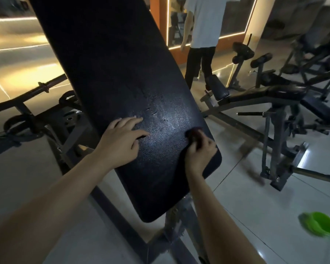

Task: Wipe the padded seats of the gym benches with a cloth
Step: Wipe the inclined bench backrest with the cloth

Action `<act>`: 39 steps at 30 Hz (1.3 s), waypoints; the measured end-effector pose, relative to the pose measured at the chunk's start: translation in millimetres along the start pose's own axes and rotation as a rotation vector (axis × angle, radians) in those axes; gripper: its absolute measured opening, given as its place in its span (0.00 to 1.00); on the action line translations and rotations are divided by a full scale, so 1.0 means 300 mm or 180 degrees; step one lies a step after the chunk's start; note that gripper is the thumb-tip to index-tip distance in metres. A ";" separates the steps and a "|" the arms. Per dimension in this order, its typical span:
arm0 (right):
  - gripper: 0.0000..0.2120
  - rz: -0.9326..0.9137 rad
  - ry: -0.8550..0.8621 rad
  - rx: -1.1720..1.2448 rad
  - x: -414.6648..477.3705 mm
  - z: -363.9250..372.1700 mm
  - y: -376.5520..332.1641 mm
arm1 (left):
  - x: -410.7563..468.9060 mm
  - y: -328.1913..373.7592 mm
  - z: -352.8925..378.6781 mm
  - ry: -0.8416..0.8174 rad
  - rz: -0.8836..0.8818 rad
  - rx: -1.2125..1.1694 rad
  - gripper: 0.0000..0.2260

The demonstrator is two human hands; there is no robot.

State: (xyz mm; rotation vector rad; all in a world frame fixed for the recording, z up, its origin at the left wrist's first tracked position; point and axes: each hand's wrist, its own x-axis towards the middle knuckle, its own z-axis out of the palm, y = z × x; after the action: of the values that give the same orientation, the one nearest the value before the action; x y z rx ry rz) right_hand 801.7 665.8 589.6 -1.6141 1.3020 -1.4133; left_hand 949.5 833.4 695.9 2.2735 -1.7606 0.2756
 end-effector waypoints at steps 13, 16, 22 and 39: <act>0.15 -0.1260 -0.1004 0.0250 -0.222 0.037 -0.129 | 0.019 -0.006 -0.044 0.0232 -0.0424 -0.0238 0.23; 0.18 -0.1839 -0.1521 0.0378 -0.369 0.015 -0.130 | 0.059 0.011 -0.075 0.0256 -0.0627 -0.0509 0.23; 0.13 -0.2924 -0.2206 0.0478 -0.448 -0.042 -0.085 | 0.098 0.034 -0.153 -0.0048 -0.0945 -0.0830 0.21; 0.14 -0.4062 -0.2932 -0.0127 -0.309 0.035 -0.230 | -0.060 -0.039 -0.129 -0.0222 -0.0678 -0.0692 0.16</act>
State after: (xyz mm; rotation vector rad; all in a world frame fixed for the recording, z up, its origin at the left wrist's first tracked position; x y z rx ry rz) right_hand 836.0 773.0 617.5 -2.7760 -0.3598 -0.8664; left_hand 956.5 864.9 726.2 2.3085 -1.4804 -0.0348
